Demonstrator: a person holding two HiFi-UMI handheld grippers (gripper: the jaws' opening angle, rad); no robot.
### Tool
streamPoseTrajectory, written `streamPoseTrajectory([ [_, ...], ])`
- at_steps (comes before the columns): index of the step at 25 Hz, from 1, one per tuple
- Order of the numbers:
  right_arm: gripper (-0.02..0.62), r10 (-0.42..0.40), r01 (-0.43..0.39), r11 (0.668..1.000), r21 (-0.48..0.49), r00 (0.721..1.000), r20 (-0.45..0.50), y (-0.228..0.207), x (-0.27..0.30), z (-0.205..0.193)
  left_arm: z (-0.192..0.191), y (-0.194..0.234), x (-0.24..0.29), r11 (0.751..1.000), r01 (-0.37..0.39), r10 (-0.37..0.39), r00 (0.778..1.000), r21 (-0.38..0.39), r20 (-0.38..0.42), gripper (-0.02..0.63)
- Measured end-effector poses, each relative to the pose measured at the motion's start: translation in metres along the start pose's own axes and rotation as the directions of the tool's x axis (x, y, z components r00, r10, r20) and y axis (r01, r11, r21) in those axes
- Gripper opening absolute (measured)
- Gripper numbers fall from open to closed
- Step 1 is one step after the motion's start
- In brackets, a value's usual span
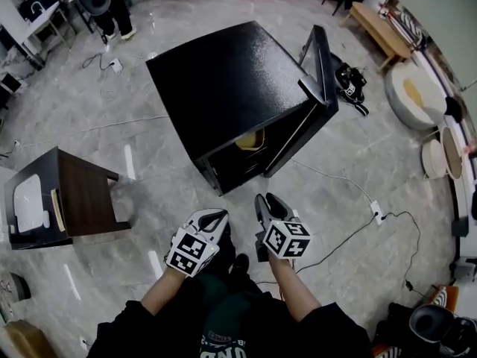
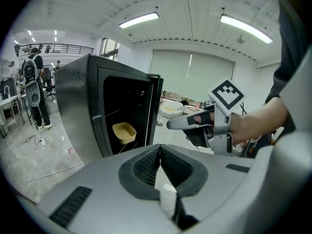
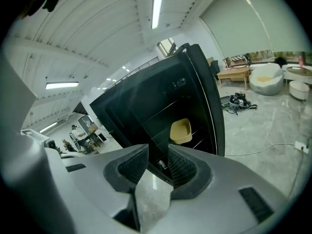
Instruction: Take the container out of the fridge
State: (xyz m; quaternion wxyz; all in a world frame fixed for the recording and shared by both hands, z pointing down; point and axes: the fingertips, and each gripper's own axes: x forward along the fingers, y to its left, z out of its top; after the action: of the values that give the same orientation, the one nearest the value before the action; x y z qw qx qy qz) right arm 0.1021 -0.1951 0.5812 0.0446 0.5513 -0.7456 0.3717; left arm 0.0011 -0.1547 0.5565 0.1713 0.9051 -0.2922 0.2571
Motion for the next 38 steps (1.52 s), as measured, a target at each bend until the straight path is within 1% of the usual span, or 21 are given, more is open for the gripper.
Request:
streamPoseTrajectory([
  [9,0.118,-0.058,0.06,0.991,0.116,0.998,-0.022,-0.029,0.028,0.0,-0.002,0.002,0.001,1.0,0.0,0.0,1.0,0.002,-0.017,0.014],
  [17,0.121,-0.088,0.096,0.98,0.175,0.995,-0.049,-0.06,0.064,-0.002,-0.014,-0.001,0.009,1.0,-0.004,0.004,0.999,-0.014,-0.031,0.014],
  [20,0.121,-0.107,0.115,0.976,0.184,0.993,-0.051,-0.072,0.078,0.006,-0.012,0.0,0.011,1.0,-0.007,0.007,1.0,-0.012,-0.027,0.014],
  [23,0.121,-0.119,0.128,0.967,0.222,0.991,-0.052,-0.084,0.096,0.013,-0.011,0.002,0.012,1.0,-0.01,0.01,1.0,-0.004,-0.02,0.014],
  [26,0.121,-0.132,0.146,0.964,0.221,0.988,-0.074,-0.092,0.115,0.019,-0.009,0.005,0.012,1.0,-0.021,0.02,1.0,-0.019,-0.019,0.014],
  [29,0.121,-0.15,0.17,0.947,0.272,0.984,-0.094,-0.101,0.132,0.018,-0.011,0.011,0.009,0.999,-0.028,0.027,0.999,-0.031,-0.02,0.014],
  [35,0.12,-0.171,0.197,0.886,0.419,0.98,-0.1,-0.128,0.157,0.01,-0.019,0.017,0.016,0.998,-0.029,0.027,0.999,-0.048,-0.029,0.014],
  [38,0.12,-0.16,0.189,0.875,0.445,0.982,-0.102,-0.133,0.167,0.015,-0.015,0.016,0.021,0.998,-0.02,0.018,0.999,-0.054,-0.034,0.014],
])
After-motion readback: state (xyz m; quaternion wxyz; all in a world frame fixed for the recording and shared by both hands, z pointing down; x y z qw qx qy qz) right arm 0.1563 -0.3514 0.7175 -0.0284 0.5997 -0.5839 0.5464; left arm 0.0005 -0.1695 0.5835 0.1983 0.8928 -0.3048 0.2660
